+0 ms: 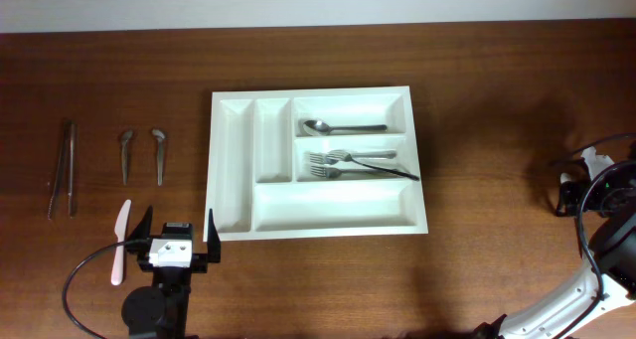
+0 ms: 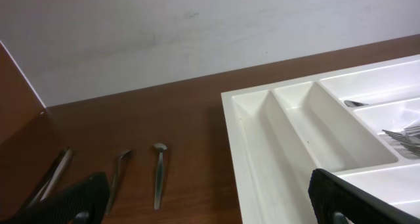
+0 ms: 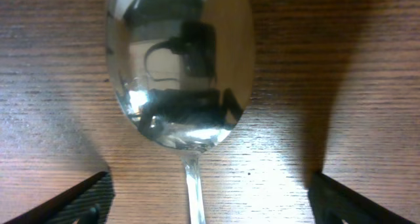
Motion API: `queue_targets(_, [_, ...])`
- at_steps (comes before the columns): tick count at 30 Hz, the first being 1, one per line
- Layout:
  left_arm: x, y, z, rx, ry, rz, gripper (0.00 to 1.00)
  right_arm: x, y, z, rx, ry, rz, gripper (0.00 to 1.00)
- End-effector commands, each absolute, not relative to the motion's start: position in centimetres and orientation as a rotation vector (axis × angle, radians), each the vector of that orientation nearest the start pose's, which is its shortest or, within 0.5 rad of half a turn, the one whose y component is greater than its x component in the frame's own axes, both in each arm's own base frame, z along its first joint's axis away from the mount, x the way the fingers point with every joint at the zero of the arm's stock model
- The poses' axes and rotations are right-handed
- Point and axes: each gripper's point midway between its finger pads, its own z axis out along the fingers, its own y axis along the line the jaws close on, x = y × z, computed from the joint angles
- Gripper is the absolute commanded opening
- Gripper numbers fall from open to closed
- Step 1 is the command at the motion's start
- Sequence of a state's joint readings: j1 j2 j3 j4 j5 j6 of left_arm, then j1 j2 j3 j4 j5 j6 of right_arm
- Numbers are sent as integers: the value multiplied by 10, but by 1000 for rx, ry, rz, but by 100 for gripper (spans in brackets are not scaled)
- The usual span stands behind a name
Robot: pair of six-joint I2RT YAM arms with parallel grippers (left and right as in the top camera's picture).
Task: Pack container
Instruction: 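Align the right gripper over the spoon and grasp its handle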
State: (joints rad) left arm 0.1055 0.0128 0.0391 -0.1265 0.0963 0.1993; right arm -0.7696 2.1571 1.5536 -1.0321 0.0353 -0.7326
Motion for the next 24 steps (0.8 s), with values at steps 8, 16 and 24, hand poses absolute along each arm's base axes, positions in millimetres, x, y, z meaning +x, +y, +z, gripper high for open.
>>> queue_targets(8, [243,11,158,155,1664,171,99,273,-266,-12,63,3223,80,53])
queue_targets(16, [243,11,158,155,1664,171,99,273,-266,-12,75,3223,80,23])
queue_targets(24, [243,11,158,155,1664,171,99,278,-262,-12,56,3215,83,10])
